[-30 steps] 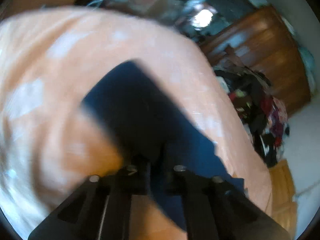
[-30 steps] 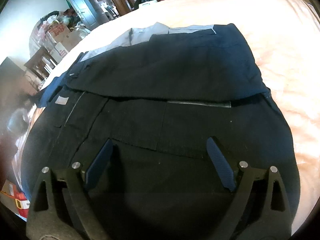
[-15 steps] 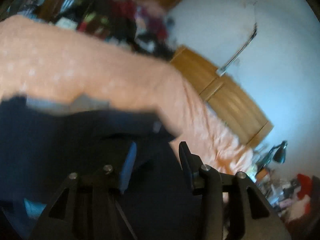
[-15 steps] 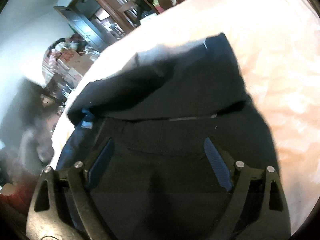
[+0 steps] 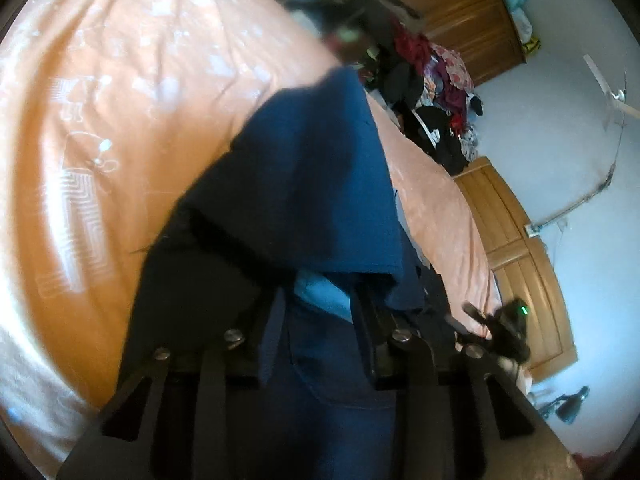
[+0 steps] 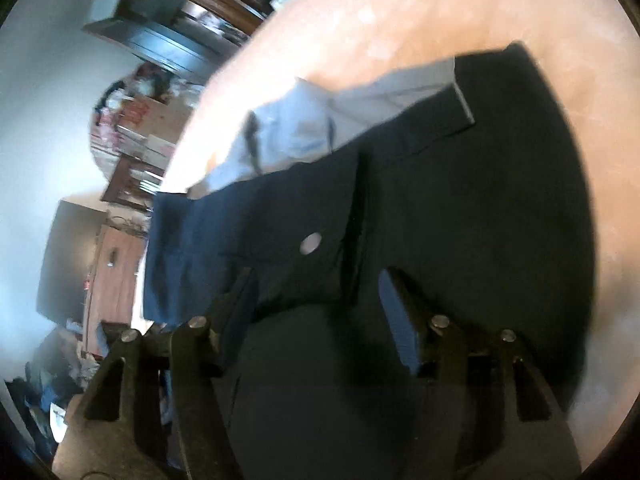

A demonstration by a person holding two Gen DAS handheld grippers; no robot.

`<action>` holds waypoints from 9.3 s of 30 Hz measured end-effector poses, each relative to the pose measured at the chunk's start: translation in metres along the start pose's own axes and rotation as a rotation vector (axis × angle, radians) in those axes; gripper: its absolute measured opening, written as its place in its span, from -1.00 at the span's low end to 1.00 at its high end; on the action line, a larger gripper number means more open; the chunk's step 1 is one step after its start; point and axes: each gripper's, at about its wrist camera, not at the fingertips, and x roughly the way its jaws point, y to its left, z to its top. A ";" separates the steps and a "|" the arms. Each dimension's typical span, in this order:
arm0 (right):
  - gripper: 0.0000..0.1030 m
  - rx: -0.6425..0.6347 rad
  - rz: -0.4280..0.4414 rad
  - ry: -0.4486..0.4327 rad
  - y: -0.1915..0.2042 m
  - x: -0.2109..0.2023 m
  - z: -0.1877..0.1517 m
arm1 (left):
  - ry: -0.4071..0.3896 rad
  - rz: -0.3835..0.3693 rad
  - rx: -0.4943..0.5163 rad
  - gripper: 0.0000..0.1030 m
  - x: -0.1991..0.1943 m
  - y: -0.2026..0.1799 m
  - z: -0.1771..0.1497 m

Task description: Fold small clothes

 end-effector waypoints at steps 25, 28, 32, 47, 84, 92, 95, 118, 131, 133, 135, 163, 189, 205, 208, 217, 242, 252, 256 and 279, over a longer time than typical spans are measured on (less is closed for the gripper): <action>-0.80 -0.054 -0.003 -0.135 0.007 -0.069 -0.016 | -0.023 -0.032 0.011 -0.32 0.005 -0.015 -0.006; -0.79 -0.039 -0.041 -0.128 -0.004 -0.064 -0.023 | -0.023 -0.025 0.015 -0.32 0.005 -0.017 -0.006; -0.59 -0.077 -0.199 -0.128 -0.009 -0.061 -0.025 | -0.017 -0.006 0.023 -0.31 0.004 -0.021 -0.007; -0.57 -0.182 -0.171 -0.042 -0.007 -0.016 -0.033 | 0.101 0.168 0.083 -0.06 0.045 -0.040 0.029; -0.04 0.009 -0.048 0.001 -0.052 -0.175 -0.283 | 0.288 0.075 0.215 -0.24 -0.159 -0.045 -0.134; -0.01 0.022 -0.023 -0.002 -0.058 -0.169 -0.288 | 0.195 0.248 0.284 -0.35 -0.177 -0.048 -0.135; 0.02 0.029 -0.014 -0.006 -0.060 -0.169 -0.289 | 0.209 0.291 0.335 -0.26 -0.168 -0.055 -0.141; -0.12 -0.012 0.002 0.034 -0.057 -0.161 -0.291 | 0.316 -0.014 0.230 -0.54 -0.145 -0.048 -0.147; -0.70 -0.093 -0.062 0.038 -0.028 -0.165 -0.296 | 0.291 -0.001 0.259 -0.64 -0.146 -0.050 -0.150; -0.94 -0.077 0.008 -0.040 -0.020 -0.188 -0.291 | 0.271 -0.072 0.214 -0.78 -0.152 -0.056 -0.147; -0.98 -0.070 0.089 -0.116 -0.007 -0.214 -0.285 | 0.185 -0.208 0.157 -0.91 -0.172 -0.070 -0.136; -0.51 0.065 -0.084 -0.097 -0.071 -0.111 0.022 | 0.070 0.191 -0.035 -0.14 0.041 -0.047 0.122; -0.11 -0.033 -0.140 -0.061 -0.085 -0.064 0.010 | 0.094 0.287 0.395 0.05 0.024 -0.100 0.098; -0.09 -0.176 -0.196 -0.101 -0.065 -0.073 0.010 | 0.308 0.441 0.546 -0.20 0.144 -0.133 0.138; -0.09 -0.160 -0.194 -0.093 -0.072 -0.069 0.009 | 0.341 0.463 0.570 -0.20 0.155 -0.135 0.136; -0.17 -0.212 -0.234 -0.117 -0.065 -0.070 0.016 | 0.257 0.366 0.553 -0.96 0.141 -0.134 0.127; -0.08 -0.248 -0.359 -0.261 -0.060 -0.084 0.038 | 0.140 0.371 0.440 -0.93 0.109 -0.098 0.134; 0.15 -0.359 -0.284 -0.158 -0.003 -0.081 -0.053 | 0.231 0.266 0.593 -0.60 0.058 -0.146 0.069; 0.19 -0.356 -0.331 -0.084 -0.015 -0.060 -0.076 | 0.286 0.378 0.548 -0.77 0.036 -0.091 0.035; 0.36 -0.195 -0.354 -0.085 0.006 -0.108 -0.169 | 0.256 0.362 0.385 -0.74 -0.042 -0.050 0.033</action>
